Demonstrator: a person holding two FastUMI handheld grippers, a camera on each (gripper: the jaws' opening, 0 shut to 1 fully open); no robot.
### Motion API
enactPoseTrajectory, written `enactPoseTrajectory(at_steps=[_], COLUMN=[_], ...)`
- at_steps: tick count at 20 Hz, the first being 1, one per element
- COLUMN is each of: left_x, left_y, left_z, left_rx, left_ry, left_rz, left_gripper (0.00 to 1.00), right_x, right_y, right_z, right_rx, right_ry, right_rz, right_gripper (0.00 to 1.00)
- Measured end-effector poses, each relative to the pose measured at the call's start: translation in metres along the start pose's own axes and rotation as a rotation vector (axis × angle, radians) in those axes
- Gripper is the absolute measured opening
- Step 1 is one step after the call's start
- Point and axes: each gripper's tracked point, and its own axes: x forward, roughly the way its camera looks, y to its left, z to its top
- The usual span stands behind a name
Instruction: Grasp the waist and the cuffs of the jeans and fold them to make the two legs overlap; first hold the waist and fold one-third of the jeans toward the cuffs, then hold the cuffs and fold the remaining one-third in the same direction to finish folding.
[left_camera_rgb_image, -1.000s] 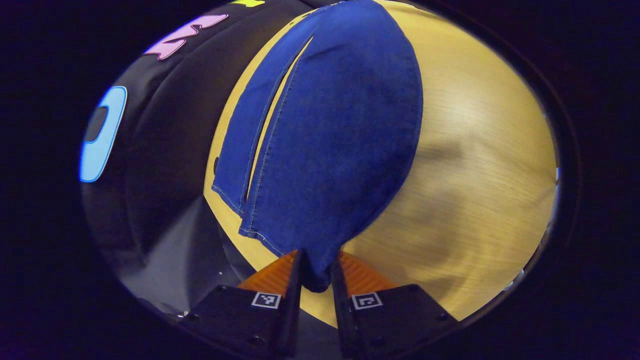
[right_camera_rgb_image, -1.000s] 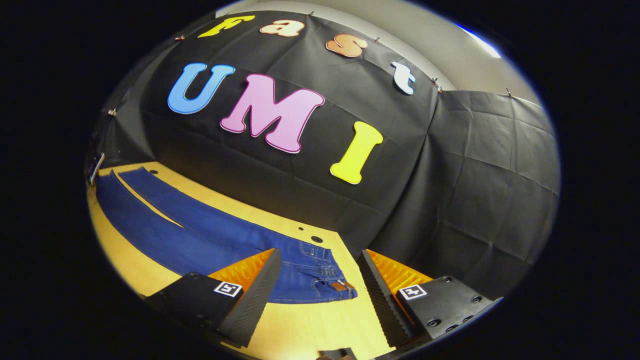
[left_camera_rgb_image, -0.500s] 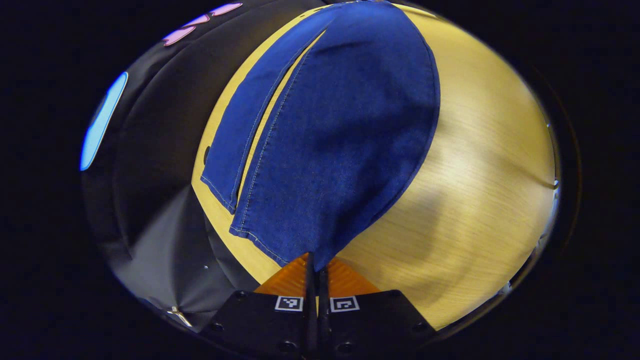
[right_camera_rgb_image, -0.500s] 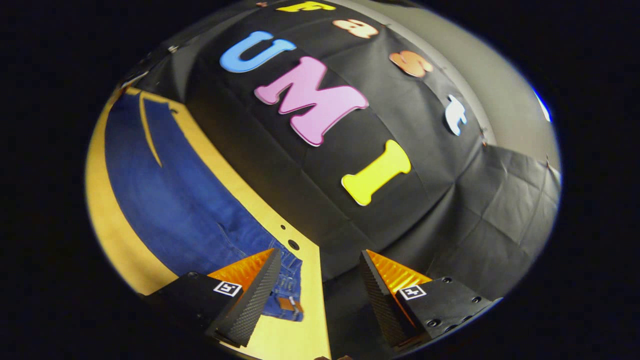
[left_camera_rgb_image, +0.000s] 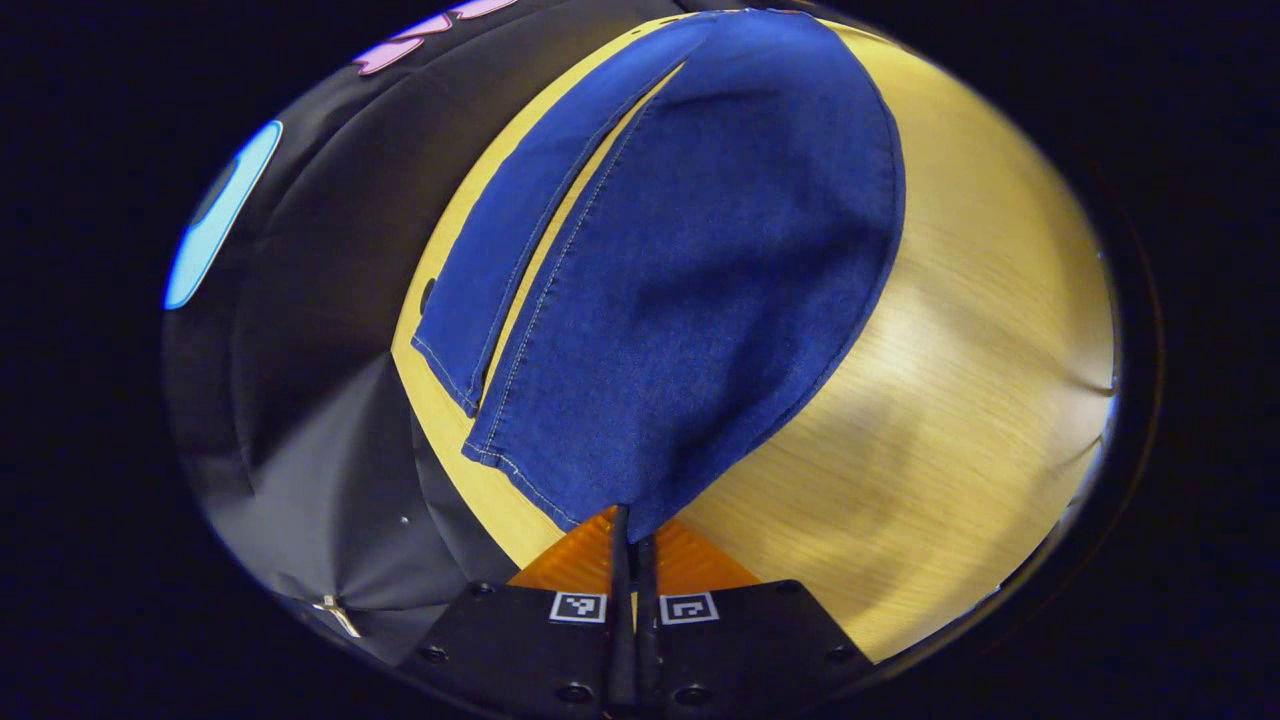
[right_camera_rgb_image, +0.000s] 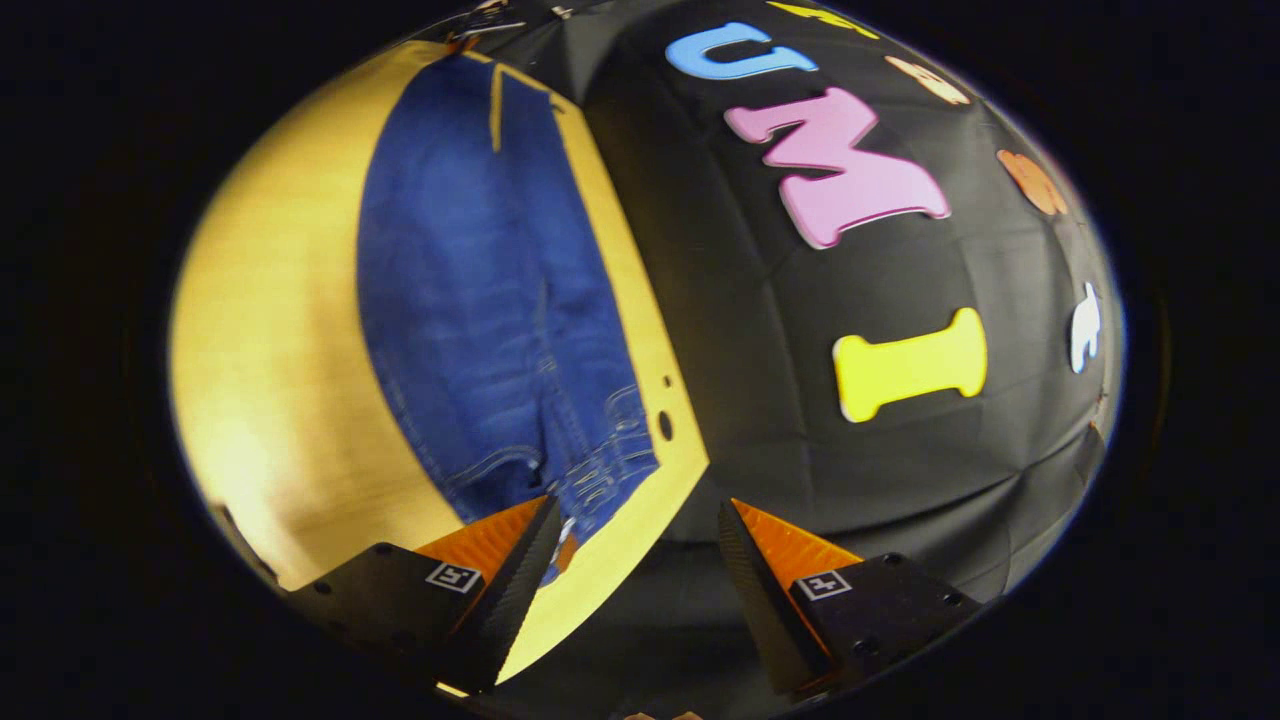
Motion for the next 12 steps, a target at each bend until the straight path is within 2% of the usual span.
enactPoseTrajectory(at_steps=[3,5,9,12], left_x=[0.0,0.0,0.0,-0.001], left_y=[0.0,0.0,0.0,0.001], left_z=[0.0,0.0,0.001,0.001], left_rx=[0.003,-0.002,-0.013,-0.013], left_ry=[0.007,0.009,0.015,0.024], left_rz=[-0.001,0.006,0.02,0.022], left_gripper=[0.05,0.05,0.05,0.05], right_x=[0.01,0.015,0.045,0.066], right_y=[0.029,0.045,0.055,0.048], right_z=[-0.044,-0.064,-0.07,-0.053], right_rx=[-0.101,-0.108,-0.171,-0.252], right_ry=[0.093,0.139,0.13,0.09], right_rz=[0.139,0.203,0.232,0.178], right_gripper=[0.98,0.97,0.98,0.94])
